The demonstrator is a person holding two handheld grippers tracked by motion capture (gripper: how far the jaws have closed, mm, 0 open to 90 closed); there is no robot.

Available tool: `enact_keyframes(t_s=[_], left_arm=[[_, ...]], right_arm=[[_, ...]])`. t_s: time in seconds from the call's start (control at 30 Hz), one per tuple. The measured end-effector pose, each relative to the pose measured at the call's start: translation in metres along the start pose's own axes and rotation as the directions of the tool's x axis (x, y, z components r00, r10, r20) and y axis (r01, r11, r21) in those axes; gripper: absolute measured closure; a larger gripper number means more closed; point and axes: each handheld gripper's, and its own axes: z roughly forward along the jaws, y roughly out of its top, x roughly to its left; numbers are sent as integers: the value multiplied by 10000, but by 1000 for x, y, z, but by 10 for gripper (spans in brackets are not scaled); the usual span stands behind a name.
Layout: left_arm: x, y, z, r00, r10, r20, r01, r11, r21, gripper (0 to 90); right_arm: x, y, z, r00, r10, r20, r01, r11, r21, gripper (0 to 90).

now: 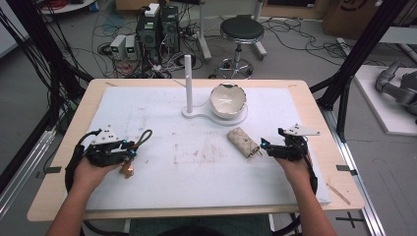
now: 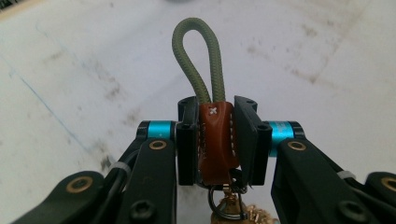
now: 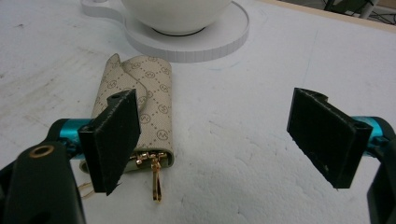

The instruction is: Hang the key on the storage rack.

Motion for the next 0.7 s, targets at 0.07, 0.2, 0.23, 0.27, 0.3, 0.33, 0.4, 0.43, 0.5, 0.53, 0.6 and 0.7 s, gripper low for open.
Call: enact_keyframes(t_s=[0.07,0.2,0.23,0.27,0.3,0.33,0.4,0.43,0.5,0.53,0.6,0.7], left_arm=[[-2,10,1,9998,185,88,-181,9988,-445,714],[-8,27,4,9990,403,189,-379,9928,-1137,714],[-9,32,5,9988,456,153,-433,9910,-1264,715],[-9,32,5,9988,456,153,-433,9910,-1264,715],[-11,43,7,9987,513,23,-504,9880,-1462,715],[-11,49,9,9983,587,-26,-584,9865,-1532,715],[-13,60,10,9977,659,-128,-671,9823,-1750,715],[-13,66,11,9977,654,-185,-677,9798,-1883,715],[-12,77,11,9975,618,-339,-675,9753,-2103,715],[-11,82,11,9971,638,-415,-713,9740,-2151,715],[-11,93,11,9954,770,-577,-881,9702,-2258,714],[-10,109,12,9931,904,-750,-1057,9662,-2352,715]], right_arm=[[0,-1,-2,10000,-13,70,13,10000,9,176],[1,-1,-6,9999,-28,161,28,10000,-57,176],[2,-1,-6,9998,-12,192,13,10000,-40,176],[1,-1,-6,9998,-38,182,39,10000,-51,176],[1,-1,-6,9998,-17,199,18,10000,-41,176],[1,-1,-5,9998,-5,208,5,10000,-26,176],[1,-1,-5,9998,2,211,-1,10000,-41,177],[1,-1,-5,9998,11,188,-10,10000,-32,176],[1,-1,-6,9998,2,176,-1,10000,-50,177],[1,-1,-6,9999,13,154,-12,10000,-68,176],[1,-1,-6,9999,-14,144,15,10000,-66,176],[1,-1,-6,9999,13,161,-12,10000,-65,176]])
